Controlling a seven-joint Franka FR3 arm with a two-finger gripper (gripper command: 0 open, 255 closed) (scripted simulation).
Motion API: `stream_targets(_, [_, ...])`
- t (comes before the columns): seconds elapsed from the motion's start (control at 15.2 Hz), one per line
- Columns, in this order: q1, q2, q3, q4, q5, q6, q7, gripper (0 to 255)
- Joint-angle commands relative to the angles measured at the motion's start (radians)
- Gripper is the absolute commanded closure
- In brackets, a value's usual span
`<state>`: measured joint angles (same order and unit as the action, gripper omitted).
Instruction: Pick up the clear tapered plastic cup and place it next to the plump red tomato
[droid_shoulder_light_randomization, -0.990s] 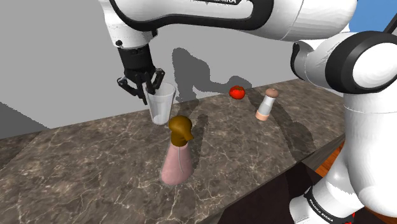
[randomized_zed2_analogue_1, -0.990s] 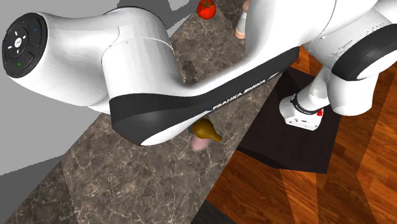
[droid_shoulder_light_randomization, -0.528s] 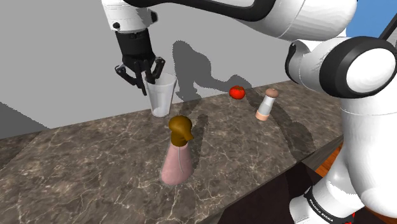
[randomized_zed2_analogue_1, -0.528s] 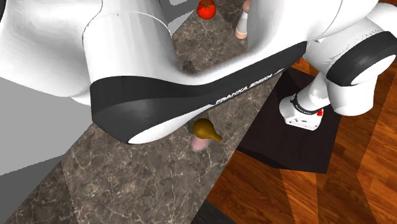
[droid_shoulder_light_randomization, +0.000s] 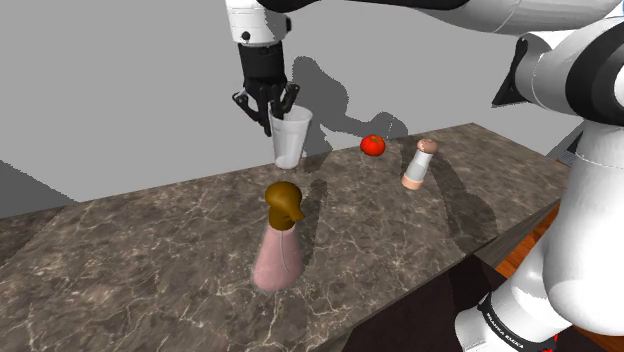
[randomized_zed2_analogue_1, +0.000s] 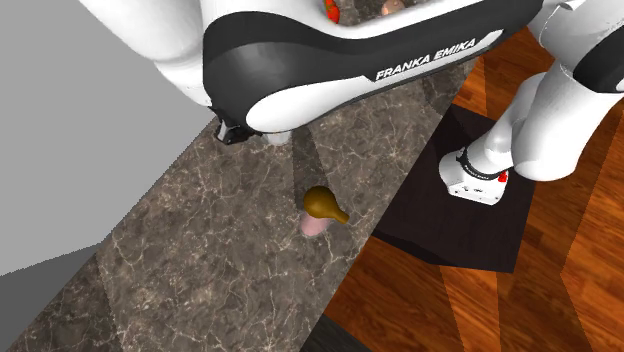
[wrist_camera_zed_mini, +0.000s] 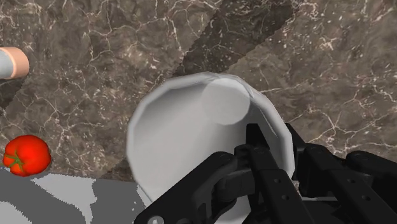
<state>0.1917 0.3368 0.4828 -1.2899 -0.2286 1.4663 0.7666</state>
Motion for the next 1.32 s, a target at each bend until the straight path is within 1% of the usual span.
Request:
stream_targets(0.0, [-0.05, -0.062, -0.009, -0.089, 0.025, 0.037, -0.045, 255])
stream_targets(0.26, [-0.13, -0.158, -0.039, -0.209, 0.06, 0.083, -0.143, 255])
stream_targets(0.59, [-0.212, -0.248, -0.089, -0.318, 0.09, 0.124, -0.268, 255])
stream_targets(0.92, [-0.28, -0.31, -0.147, -0.391, 0.103, 0.155, -0.393, 255])
stream_targets(1.25, [-0.343, -0.343, -0.207, -0.432, 0.104, 0.18, -0.513, 255])
